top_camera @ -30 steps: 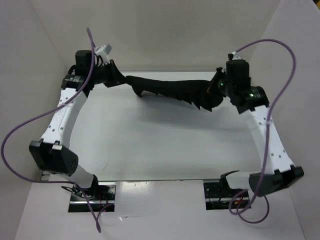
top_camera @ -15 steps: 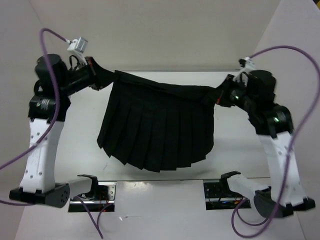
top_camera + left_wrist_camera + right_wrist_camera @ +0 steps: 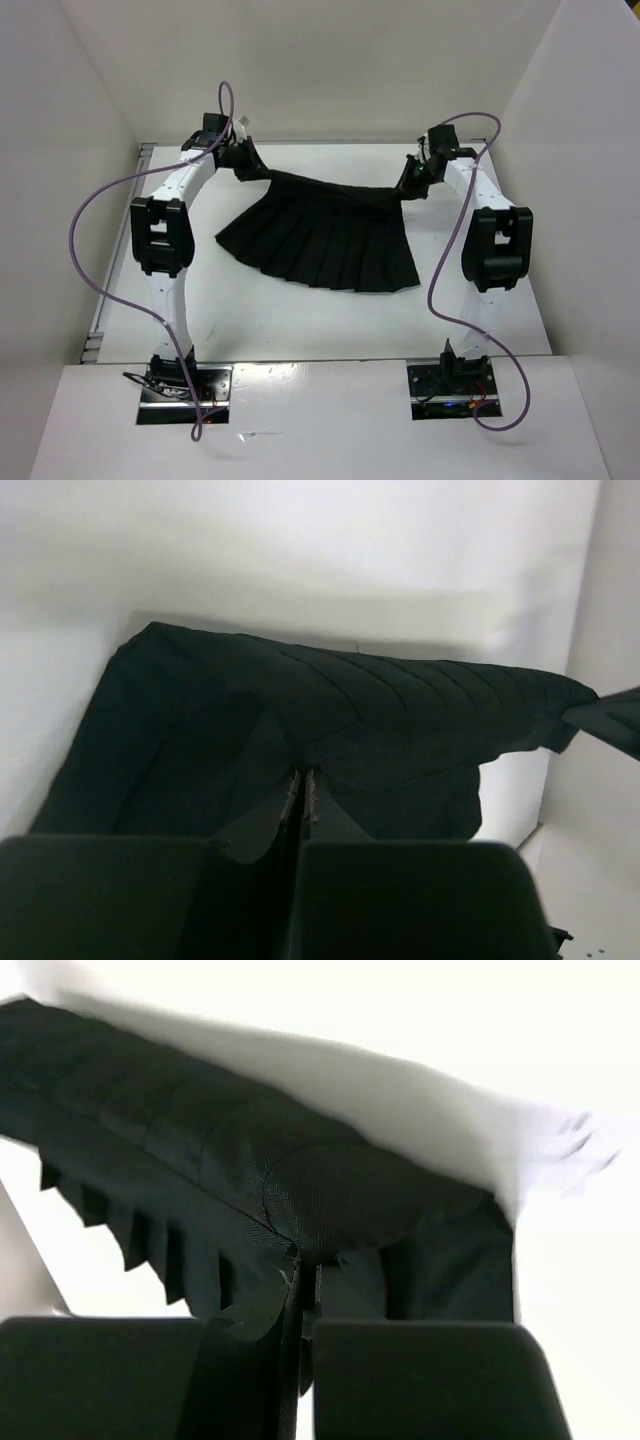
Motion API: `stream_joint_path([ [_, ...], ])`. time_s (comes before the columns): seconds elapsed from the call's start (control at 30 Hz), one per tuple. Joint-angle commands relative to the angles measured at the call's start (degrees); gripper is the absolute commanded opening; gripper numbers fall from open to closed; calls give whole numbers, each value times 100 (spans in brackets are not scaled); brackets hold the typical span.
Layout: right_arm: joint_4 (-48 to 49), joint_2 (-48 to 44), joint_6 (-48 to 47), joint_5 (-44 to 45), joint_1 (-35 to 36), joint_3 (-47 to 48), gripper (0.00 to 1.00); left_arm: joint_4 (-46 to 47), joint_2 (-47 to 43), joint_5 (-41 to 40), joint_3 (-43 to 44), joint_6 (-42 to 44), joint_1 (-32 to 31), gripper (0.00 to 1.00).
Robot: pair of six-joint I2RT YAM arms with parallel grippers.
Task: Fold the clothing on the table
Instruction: Fold the skirt
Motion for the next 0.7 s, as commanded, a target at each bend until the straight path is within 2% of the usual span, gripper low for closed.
stream_joint_path([
  [0.0, 611, -347, -186, -295, -140, 283, 1, 243, -145, 294, 631, -64, 30, 0],
  [0.13, 612, -987, -186, -356, -140, -359, 1, 795, -898, 347, -457, -64, 30, 0],
  [0.23, 446, -1593, -186, -304, 52, -1026, 1, 796, -1435, 347, -1336, 67, 30, 0],
  [0.43, 15, -2325, -72, -66, 861, -2187, 1, 735, -2314, 189, -2776, 191, 30, 0],
  [0.53, -310, -2458, -71, 39, 1142, -2495, 0, 481, -2676, -30, -3112, 305, 30, 0],
  [0.63, -617, -2396, -71, 354, 1362, -2733, 0, 191, -2878, -565, -3508, 437, 30, 0],
  [0.67, -688, -2309, -11, 547, 1423, -2838, 0, 112, -2879, -967, -3605, 489, -40, 0],
])
